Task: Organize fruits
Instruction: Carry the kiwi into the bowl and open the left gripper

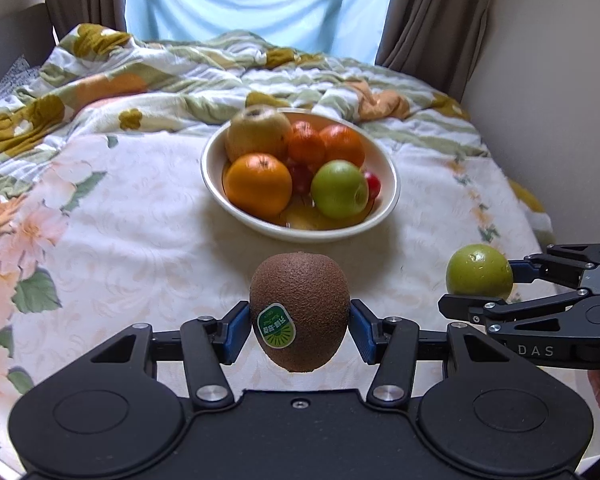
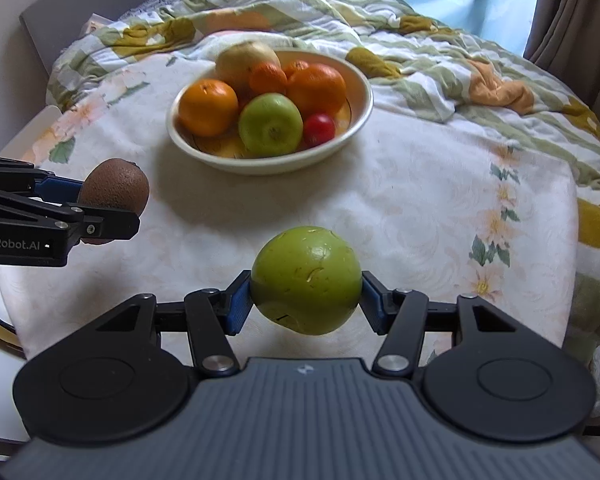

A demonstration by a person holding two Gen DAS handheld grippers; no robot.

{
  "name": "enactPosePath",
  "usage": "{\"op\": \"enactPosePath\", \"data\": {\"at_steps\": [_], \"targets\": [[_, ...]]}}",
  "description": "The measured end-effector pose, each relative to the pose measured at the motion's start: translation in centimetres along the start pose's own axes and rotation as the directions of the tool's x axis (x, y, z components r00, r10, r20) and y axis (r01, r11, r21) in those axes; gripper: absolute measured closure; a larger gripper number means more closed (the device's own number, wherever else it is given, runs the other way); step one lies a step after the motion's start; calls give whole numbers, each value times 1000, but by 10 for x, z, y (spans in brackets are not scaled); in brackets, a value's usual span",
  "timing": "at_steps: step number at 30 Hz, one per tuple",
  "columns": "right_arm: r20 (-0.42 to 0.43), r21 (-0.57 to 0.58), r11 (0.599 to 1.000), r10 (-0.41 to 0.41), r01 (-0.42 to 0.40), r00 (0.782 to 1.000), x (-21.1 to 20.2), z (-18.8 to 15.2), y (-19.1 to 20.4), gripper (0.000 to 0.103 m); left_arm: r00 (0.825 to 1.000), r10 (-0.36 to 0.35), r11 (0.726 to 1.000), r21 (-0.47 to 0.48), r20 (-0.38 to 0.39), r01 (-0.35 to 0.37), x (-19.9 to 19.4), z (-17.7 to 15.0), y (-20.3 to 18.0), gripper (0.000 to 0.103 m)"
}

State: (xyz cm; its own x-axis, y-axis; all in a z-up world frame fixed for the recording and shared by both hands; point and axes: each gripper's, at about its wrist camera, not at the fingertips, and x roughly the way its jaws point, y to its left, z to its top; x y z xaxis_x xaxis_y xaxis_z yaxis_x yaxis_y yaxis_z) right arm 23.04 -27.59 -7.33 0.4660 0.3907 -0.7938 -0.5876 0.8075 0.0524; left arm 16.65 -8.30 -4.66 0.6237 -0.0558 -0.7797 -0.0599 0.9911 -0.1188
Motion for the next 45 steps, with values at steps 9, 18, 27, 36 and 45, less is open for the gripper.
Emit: {"op": "enactPosePath", "data": {"at_steps": [9, 18, 27, 36, 45], "targets": [[81, 8, 1000, -6, 5, 997, -35, 18, 4, 32, 996, -17, 1000, 3, 91, 17, -34, 19, -1, 46], [156, 30, 999, -46, 42, 987, -53, 51, 5, 32, 988, -53, 997, 56, 143, 46, -34, 55, 7, 46], [165, 124, 987, -119, 99, 979, -44, 80, -3, 32, 986, -123, 987, 120, 114, 110, -3, 87, 17, 46], [135, 216, 963, -193, 162, 972, -20, 93, -10, 32, 981, -186, 962, 212, 56, 170, 44, 97, 20, 46], [94, 284, 938, -236, 201, 967, 0, 94, -12, 32, 982, -187, 933, 321, 40, 165, 74, 86, 14, 46]]}}
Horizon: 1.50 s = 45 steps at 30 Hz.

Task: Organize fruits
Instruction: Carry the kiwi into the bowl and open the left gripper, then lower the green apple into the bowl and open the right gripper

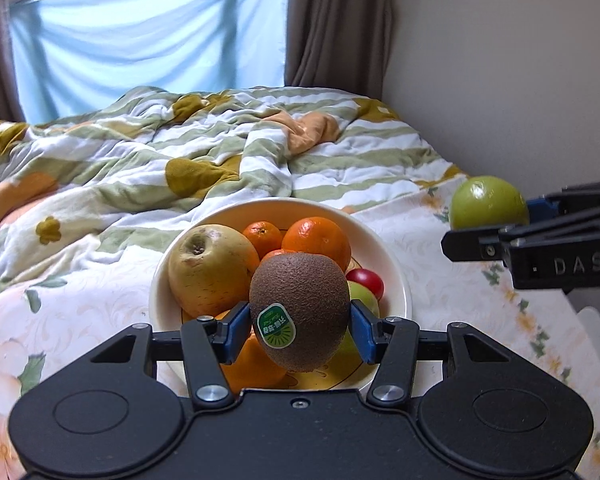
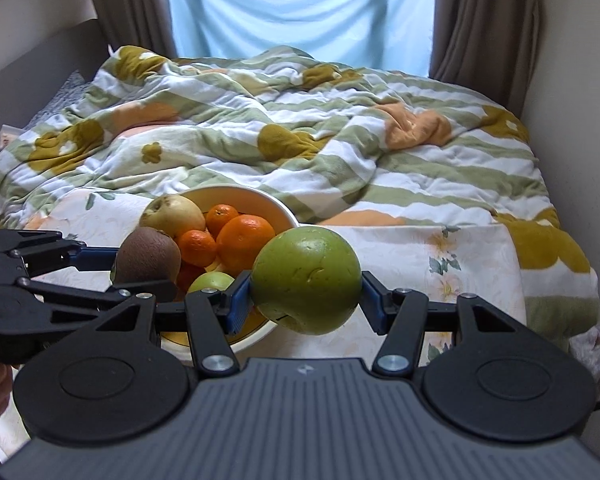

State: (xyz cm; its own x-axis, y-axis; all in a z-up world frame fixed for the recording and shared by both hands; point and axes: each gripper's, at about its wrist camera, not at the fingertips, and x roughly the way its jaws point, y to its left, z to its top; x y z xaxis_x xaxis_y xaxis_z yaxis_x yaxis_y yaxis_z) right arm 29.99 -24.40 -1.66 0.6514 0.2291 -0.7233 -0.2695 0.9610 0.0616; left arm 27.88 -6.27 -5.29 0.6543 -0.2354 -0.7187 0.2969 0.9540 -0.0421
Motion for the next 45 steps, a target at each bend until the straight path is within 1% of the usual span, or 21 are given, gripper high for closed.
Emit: {"op": "enactPosePath", "data": {"at_steps": [2, 6, 10, 11, 15, 17, 19, 20, 23, 29, 32, 38, 42, 45], "targets": [[-6, 6, 1000, -9, 9, 1000, 3, -2, 1, 32, 1000, 4, 1000, 27, -1, -4, 4, -3, -2, 46], [-16, 22, 1000, -20, 20, 1000, 6, -3, 1, 32, 1000, 20, 996, 90, 23, -22, 6, -8, -10, 46], [-19, 24, 999, -26, 26, 999, 8, -3, 2, 32, 999, 25, 995, 97, 29, -27, 9, -10, -10, 44], [-19, 23, 999, -25, 26, 999, 8, -3, 2, 32, 999, 22, 995, 95, 30, -25, 9, -10, -10, 40], [-20, 21, 999, -25, 26, 999, 8, -2, 2, 32, 1000, 2, 996, 90, 28, -4, 9, -10, -11, 30], [-20, 21, 999, -25, 26, 999, 8, -2, 2, 32, 999, 12, 995, 94, 36, -16, 6, -9, -13, 15], [-20, 14, 1000, -25, 25, 999, 8, -2, 4, 32, 998, 18, 996, 89, 54, -23, -1, -9, -13, 7], [-20, 11, 1000, -25, 25, 999, 9, -2, 6, 32, 998, 15, 997, 81, 57, -20, -3, -8, -12, 6], [-19, 3, 1000, -21, 21, 1000, 9, 0, 9, 32, 998, 13, 999, 47, 55, -15, -7, -7, -6, 6], [-18, -11, 1000, -6, 5, 1000, 10, 4, 15, 32, 999, 30, 999, 15, 42, -30, -6, -12, 1, 6], [-22, -15, 1000, 4, -4, 1000, 10, 4, 17, 32, 998, 26, 1000, -9, 54, -26, -16, -10, 6, 6], [-28, -16, 999, 33, -34, 999, 15, 12, 22, 32, 998, 40, 996, -83, 46, -37, -37, -8, 23, 3], [-24, -42, 997, 66, -66, 998, 19, 21, 37, 32, 997, 59, 991, -126, 40, -54, -49, -10, 38, 3], [-35, -70, 992, 99, -101, 994, 28, 24, 54, 32, 996, 84, 988, -136, 34, -78, -55, -13, 48, 3]]}}
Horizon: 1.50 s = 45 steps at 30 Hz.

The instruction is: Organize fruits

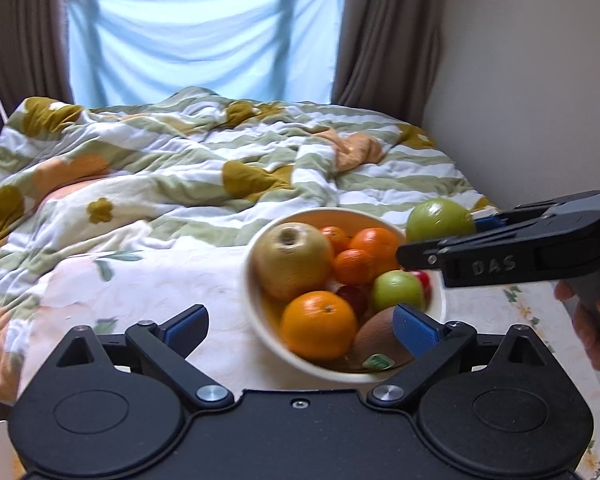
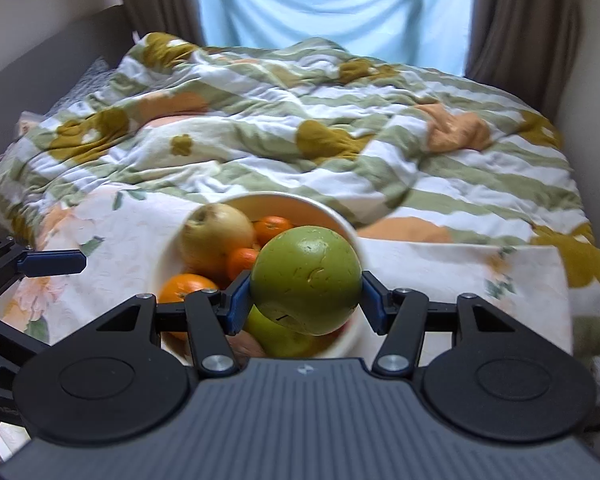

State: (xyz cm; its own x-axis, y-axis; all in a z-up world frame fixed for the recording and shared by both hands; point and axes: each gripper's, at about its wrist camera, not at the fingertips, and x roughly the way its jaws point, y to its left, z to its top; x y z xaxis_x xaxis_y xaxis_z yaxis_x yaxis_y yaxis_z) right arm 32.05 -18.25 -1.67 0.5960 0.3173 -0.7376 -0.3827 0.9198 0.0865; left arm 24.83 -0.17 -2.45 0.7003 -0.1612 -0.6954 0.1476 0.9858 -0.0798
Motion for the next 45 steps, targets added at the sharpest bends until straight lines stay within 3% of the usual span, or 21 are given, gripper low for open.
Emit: {"op": "enactPosePath", "data": {"at_steps": [6, 14, 17, 20, 23, 35, 38, 45], "targets": [[-15, -38, 999, 33, -34, 999, 23, -1, 31, 32, 1000, 28, 1000, -14, 4, -28, -11, -7, 19, 2], [-6, -53, 999, 3, -3, 1000, 34, -13, 47, 31, 999, 40, 999, -24, 1, -40, -15, -17, 33, 2], [19, -71, 997, 0, 1, 1000, 31, -15, 49, 26, 999, 44, 999, -20, 1, -44, -16, -20, 34, 2], [44, -86, 996, -23, 27, 999, 27, -13, 51, 10, 999, 46, 999, -24, 12, -46, -20, -22, 33, 2], [58, -83, 996, -29, 34, 998, 20, -13, 50, 10, 999, 46, 998, -34, 28, -45, -29, -22, 30, 2], [133, -28, 996, -82, 86, 988, -77, -23, 43, 10, 991, 72, 997, -44, 113, -67, -99, -19, 0, 2], [148, 0, 993, -116, 118, 982, -108, -32, 41, 0, 989, 64, 997, -46, 134, -58, -120, -21, -6, 0], [136, 99, 976, -206, 193, 969, -167, -60, 31, 0, 986, 78, 997, -39, 150, -73, -152, -28, -21, 0]]}}
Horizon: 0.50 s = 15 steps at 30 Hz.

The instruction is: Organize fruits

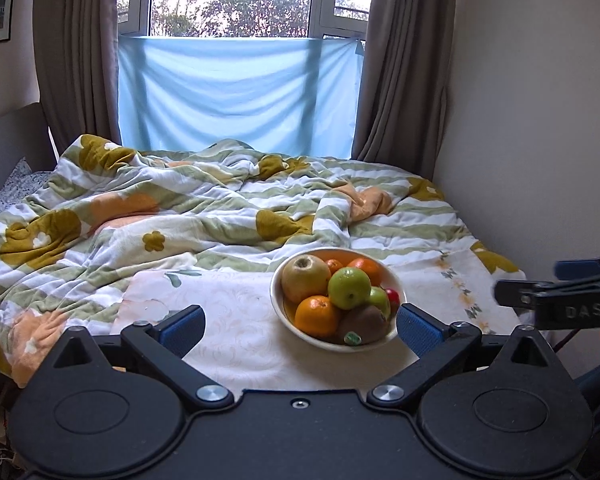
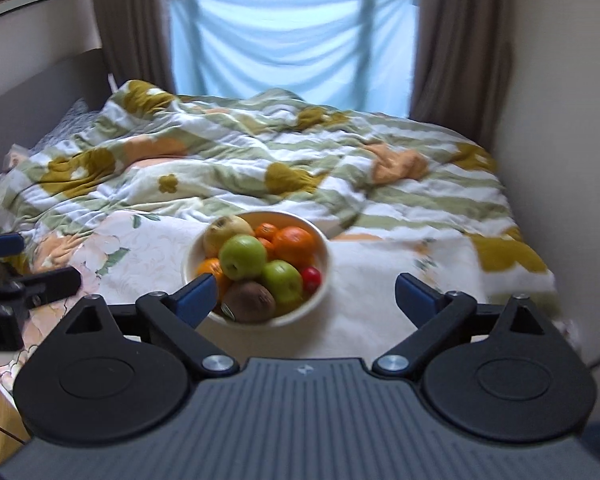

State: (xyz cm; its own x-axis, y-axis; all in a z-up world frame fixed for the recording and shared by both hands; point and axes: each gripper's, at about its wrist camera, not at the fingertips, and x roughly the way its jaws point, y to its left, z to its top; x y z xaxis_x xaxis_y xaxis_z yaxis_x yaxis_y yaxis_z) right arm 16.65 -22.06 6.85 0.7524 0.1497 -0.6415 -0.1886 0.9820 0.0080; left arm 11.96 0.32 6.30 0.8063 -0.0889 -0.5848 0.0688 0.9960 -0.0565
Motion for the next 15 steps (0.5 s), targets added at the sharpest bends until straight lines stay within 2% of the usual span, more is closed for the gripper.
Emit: {"op": "enactPosePath", "data": {"at_steps": [6, 15], "targets": [[-30, 18, 997, -77, 78, 997, -33, -23, -7, 0, 999, 11, 1000, 9, -40, -11, -14, -12, -8, 0], [-77, 47, 994, -92, 96, 993, -49, -50, -8, 0, 997, 17, 1000, 16, -75, -16, -24, -29, -13, 0]]}}
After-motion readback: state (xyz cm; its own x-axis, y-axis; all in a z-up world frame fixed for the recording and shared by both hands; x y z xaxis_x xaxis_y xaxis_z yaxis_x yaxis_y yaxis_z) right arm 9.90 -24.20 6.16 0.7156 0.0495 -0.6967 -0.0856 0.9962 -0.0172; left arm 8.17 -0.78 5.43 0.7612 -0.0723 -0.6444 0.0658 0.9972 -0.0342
